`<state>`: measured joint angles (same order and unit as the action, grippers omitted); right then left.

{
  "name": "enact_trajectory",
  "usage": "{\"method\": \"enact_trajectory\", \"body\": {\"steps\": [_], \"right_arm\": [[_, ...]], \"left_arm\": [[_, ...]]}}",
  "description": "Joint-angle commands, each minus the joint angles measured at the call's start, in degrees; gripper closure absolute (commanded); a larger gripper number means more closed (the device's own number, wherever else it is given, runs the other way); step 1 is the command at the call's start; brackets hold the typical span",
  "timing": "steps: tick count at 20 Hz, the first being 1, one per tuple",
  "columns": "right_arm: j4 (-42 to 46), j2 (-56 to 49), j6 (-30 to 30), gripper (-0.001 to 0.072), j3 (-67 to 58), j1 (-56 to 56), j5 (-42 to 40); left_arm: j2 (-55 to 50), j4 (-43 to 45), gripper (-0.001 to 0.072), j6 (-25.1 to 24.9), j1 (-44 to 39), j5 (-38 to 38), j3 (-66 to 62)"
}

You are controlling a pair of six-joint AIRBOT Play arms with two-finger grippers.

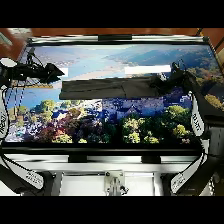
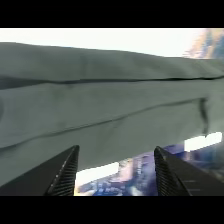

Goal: Fold the shirts.

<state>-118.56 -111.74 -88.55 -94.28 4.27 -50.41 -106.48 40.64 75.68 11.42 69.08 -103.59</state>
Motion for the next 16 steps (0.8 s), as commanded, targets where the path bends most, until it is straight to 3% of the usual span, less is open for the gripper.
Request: {"method": "enact_trajectory", "body": {"steps": [1,4,6,8,10,11,12,14,16], "right_arm": [[-3.21,-0.57,1.51,0.0143,0.0,-1.29,-2.29],[-4.11,-0.46,1.46,0.0602,-0.07,-1.29,-5.97],[-3.96,0.46,0.24,0.0629,-0.42,-1.11,-8.33],[-3.87,3.26,-0.96,0.0629,-0.42,-1.11,-9.81],[-3.8,7.21,-1.16,0.0629,-0.42,-1.11,-11.54],[-3.39,9.4,-1.14,0.0629,-0.42,-1.11,-12.55],[-2.84,11.85,-1.14,0.0629,-0.42,-1.11,-13.97],[-2.12,16.63,-1.11,0.0629,-0.42,-1.11,-17.7],[-1.33,21.35,-1.07,0.0629,-0.42,-1.2,-21.55]], "left_arm": [[1.46,-5.73,0.017,-0.22,-0.04,0.2,-0.17],[1.7,-12.26,0.0171,-0.24,-0.04,0.37,-0.28],[1.7,-15.06,0.0193,-0.98,-0.31,0.85,-0.28],[1.64,-15.23,0.0336,-1.03,-1.31,2.01,-0.26],[1.31,-15.17,0.0349,-1.03,-3.52,3.76,-0.26],[1.05,-14.64,0.0499,-1.09,-5.14,4.74,-0.24],[0.79,-13.66,0.059,-1.62,-6.91,5.31,-0.22],[0.37,-9.46,0.0665,-1.68,-11.41,4.83,0.72],[0.35,-5.75,0.0665,-1.46,-16.52,3.02,3.06]]}}
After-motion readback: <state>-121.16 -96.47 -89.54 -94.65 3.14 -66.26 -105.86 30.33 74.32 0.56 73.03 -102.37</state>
